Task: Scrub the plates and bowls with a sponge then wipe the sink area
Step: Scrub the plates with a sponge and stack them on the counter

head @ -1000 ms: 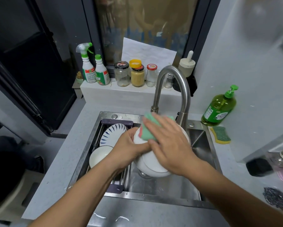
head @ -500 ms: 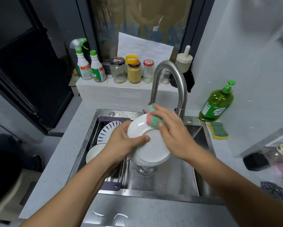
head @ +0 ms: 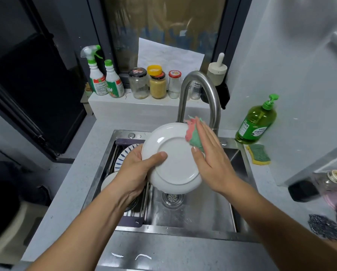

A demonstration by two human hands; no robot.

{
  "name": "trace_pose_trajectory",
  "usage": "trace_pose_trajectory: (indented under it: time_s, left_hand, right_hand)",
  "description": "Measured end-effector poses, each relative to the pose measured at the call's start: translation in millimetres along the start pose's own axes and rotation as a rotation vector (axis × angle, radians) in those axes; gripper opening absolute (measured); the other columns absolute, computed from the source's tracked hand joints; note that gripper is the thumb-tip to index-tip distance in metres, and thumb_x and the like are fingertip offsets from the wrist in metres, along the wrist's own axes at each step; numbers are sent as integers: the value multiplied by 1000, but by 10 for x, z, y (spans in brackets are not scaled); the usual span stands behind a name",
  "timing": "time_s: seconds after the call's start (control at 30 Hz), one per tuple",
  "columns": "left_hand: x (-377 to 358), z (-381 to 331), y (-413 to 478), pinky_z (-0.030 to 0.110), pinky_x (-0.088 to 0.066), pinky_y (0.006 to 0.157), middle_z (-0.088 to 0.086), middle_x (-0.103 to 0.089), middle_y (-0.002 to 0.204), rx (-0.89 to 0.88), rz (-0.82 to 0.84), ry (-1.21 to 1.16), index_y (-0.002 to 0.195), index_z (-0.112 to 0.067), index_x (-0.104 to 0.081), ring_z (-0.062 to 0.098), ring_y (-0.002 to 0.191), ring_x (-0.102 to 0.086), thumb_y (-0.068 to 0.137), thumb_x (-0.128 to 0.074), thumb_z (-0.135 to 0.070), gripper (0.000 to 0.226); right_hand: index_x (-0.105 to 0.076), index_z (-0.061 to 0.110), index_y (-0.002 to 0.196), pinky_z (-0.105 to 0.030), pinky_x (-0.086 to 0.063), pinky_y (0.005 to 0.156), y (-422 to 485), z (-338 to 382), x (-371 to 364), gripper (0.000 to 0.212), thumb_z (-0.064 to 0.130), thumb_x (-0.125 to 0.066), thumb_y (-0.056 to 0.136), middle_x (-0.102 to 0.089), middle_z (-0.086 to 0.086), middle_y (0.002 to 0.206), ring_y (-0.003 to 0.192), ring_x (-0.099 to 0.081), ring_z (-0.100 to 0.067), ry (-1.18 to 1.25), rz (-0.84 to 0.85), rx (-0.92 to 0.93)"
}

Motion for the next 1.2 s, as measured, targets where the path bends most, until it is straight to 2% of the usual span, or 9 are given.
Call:
trace_pose_trajectory:
  time_s: [0.17,0.27,0.47,0.63,0.73,0.8,0.9,1.0,1.2]
  left_hand:
    - [35,73,3,46,-59,95,22,-73,121,69,-112,-220,131,-3,-63,33,110,-71,85,-72,-6,47]
    - [-46,232,-48,54,-52,105,22,-72,122,154,-131,-330,135,-3,-61,33,115,-70,89,-67,-10,47]
    - [-288,363,-117,47,-55,97,20,-73,122,182,-156,-468,135,-1,-61,29,111,-72,95,-63,-15,43]
    - [-239,510,-189,45,-62,89,17,-72,126,283,-87,-377,136,-5,-62,30,115,-71,86,-71,-23,54]
    - [-121,276,-84,44,-62,88,17,-76,115,222,-25,-265,121,-1,-70,26,101,-75,82,-68,-24,45]
    - [-93,44,12,37,-64,77,20,-74,107,172,24,-108,117,2,-67,28,87,-74,84,-73,-25,44]
    - [-139,-72,84,34,-60,71,19,-69,99,188,103,43,116,-5,-64,27,78,-69,79,-81,-19,43]
    - [-200,-28,69,37,-61,76,19,-72,102,224,160,10,121,-4,-67,29,84,-70,82,-78,-15,42]
    - [-193,125,57,42,-58,84,15,-74,94,231,72,-132,109,-7,-70,30,83,-71,90,-70,-17,21]
  right_hand:
    - [-9,18,160,-56,-8,124,-421,271,-252,68,18,-40,100,-7,8,168,155,4,-18,-67,-11,134]
    - [-10,22,160,-53,-9,125,-402,170,-312,66,21,-40,101,-4,11,168,155,6,-14,53,-81,23]
    - [-36,28,152,3,-19,102,-199,95,-114,69,16,-67,92,-28,12,158,134,-24,19,361,-364,-280]
    - [-44,28,147,-26,-34,114,-205,-25,-13,67,6,-69,89,-40,11,148,134,-40,1,422,-273,-293]
    - [-54,30,139,-39,-39,115,-58,-51,184,61,5,-70,87,-49,15,141,130,-48,-3,482,-92,-235]
    - [-56,30,138,-38,-39,116,5,21,249,60,5,-71,86,-52,17,140,130,-49,-2,472,113,-149]
    - [-56,28,140,-17,-32,114,57,123,264,62,2,-72,85,-51,18,142,133,-44,6,368,287,-40]
    - [-56,28,139,-12,-31,112,85,76,272,60,1,-69,87,-51,19,141,134,-43,6,361,253,-34]
    - [-37,36,152,-42,-21,124,-89,-11,129,52,19,-48,105,-34,14,159,149,-25,-11,25,113,31]
Point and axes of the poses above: each hand's wrist, its own y-axis towards the middle knuckle, its own x-axis out of the back of the hand, z = x × y, the point moved 6 cm from there along y, towards the middle knuckle
